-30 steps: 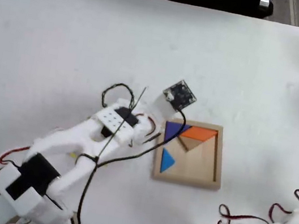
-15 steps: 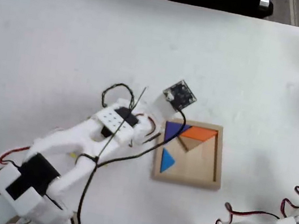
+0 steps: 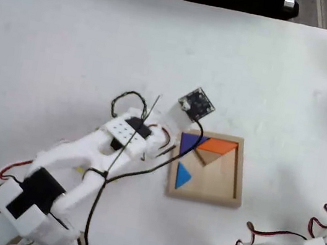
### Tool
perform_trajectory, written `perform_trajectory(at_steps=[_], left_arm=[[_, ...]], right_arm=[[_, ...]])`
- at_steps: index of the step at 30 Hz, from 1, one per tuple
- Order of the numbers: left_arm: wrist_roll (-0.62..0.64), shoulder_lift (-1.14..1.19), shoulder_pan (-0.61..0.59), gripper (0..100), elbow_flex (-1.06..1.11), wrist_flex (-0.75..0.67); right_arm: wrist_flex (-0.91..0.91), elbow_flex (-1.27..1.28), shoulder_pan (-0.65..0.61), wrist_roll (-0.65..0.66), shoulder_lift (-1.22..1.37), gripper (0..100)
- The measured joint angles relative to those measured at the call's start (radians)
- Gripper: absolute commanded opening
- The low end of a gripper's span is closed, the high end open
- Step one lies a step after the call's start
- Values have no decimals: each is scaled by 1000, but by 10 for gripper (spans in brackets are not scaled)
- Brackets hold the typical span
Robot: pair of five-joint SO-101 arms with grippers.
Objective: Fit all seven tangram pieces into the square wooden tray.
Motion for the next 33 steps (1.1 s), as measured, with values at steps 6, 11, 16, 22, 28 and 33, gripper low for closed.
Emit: perform_trajectory(at_steps=[6, 11, 16, 22, 28, 33], left_arm=[[0, 0, -9, 98, 0, 0], [0, 0, -86, 97, -8, 0], [0, 0, -164, 98, -37, 0], [0, -63, -221, 98, -44, 81], [28, -95, -288, 98, -44, 87], [92, -95, -336, 98, -44, 23]], right_arm=[[64, 11, -20, -69, -41, 51], [238, 12, -98, -140, -186, 21], [354, 58, -224, -236, -328, 21], [365, 203, -437, -377, -468, 21], [310, 295, -732, -592, -559, 21], [247, 301, -979, -733, -563, 21]])
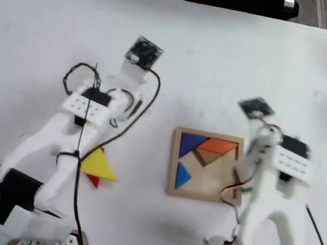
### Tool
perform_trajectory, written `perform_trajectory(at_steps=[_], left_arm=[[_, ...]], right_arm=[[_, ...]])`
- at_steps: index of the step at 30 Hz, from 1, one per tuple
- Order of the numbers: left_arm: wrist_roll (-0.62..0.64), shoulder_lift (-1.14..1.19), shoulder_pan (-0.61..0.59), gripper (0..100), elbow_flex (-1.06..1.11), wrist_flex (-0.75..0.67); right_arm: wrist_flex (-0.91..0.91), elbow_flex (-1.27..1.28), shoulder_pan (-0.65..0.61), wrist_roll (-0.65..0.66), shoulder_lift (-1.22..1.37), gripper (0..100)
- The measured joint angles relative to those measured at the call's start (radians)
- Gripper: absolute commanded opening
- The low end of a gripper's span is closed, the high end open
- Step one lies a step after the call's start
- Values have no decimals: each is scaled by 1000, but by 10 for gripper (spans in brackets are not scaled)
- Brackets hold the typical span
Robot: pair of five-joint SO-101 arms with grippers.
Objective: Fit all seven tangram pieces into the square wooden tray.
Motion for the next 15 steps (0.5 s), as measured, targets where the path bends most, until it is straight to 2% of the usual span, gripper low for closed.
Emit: perform_trajectory(at_steps=[4, 8, 13, 15], left_arm=[[8, 34, -20, 98, -20, -25], [11, 77, -18, 98, -55, -29], [11, 81, -18, 98, -66, -29], [11, 81, -23, 98, -66, -29]], right_arm=[[-86, 0, -160, -100, 25, 22], [-161, 0, -262, -170, 89, 22], [-230, 0, -311, -255, 133, 29], [-238, 0, -315, -278, 143, 70]])
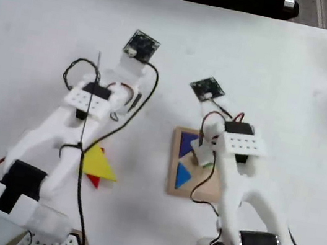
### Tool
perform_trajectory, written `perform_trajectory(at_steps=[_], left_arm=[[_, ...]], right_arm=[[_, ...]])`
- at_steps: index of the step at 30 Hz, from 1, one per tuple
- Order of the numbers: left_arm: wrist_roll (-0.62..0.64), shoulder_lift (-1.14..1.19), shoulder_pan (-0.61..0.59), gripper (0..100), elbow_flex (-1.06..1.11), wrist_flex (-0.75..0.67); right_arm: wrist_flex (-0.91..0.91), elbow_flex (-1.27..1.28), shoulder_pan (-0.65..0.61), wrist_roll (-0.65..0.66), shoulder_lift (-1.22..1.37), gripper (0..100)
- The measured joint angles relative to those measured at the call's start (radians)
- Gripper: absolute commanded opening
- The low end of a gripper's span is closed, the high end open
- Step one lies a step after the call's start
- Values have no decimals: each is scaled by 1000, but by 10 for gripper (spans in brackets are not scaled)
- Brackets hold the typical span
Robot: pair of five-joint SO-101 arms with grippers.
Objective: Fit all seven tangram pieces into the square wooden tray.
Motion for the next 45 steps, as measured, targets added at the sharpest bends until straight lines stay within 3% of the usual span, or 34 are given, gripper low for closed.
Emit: perform_trajectory(at_steps=[12, 18, 28, 34, 42, 45], left_arm=[[0, 0, -6, 98, 0, 0], [0, 0, -6, 98, 0, 0], [0, 0, -6, 98, 0, 0], [0, 0, -6, 98, 0, 0], [0, 0, -6, 98, 0, 0], [0, 0, -6, 98, 0, 0]], right_arm=[[2, 18, -132, -20, 8, 152], [2, 69, -190, 41, 8, 187], [72, 54, -195, 81, 9, 193], [77, 52, -195, 106, 9, 281], [95, 52, -195, 138, 9, 278], [126, 52, -195, 140, 9, 207]])
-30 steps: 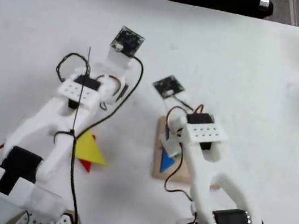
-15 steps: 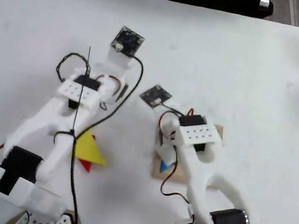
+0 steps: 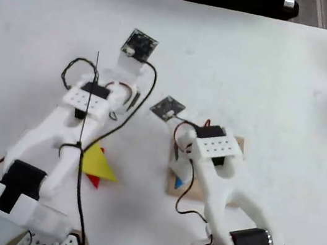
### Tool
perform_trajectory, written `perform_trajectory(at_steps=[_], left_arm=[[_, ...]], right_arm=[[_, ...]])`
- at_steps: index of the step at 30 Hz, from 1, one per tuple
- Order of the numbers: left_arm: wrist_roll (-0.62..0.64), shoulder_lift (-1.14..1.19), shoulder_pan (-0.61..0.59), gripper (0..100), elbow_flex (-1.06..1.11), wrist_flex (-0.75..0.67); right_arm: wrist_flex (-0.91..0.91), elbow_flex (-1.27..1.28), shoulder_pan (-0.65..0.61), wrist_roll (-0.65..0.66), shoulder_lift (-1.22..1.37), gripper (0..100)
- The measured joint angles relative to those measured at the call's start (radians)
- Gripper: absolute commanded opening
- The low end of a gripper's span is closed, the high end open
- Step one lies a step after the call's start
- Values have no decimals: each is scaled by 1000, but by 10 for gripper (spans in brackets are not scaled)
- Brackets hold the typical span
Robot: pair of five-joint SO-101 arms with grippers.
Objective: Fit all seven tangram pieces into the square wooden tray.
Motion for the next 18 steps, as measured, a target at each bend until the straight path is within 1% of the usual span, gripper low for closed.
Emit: perform_trajectory(at_steps=[3, 5, 9, 11, 15, 18], left_arm=[[0, 0, 0, 98, 0, 0], [0, 5, 0, 98, 0, 0], [0, 5, 0, 98, 0, 0], [0, 5, 0, 98, 0, 0], [0, 5, 0, 98, 0, 0], [0, 5, 0, 98, 0, 0]], right_arm=[[35, 0, 0, -2, -14, 77], [63, -15, 0, -21, -51, 13], [141, -44, 2, -49, -181, 57], [180, -44, 3, -52, -259, 63], [239, -20, 29, -57, -387, 61], [222, 72, 58, -89, -436, 14]])
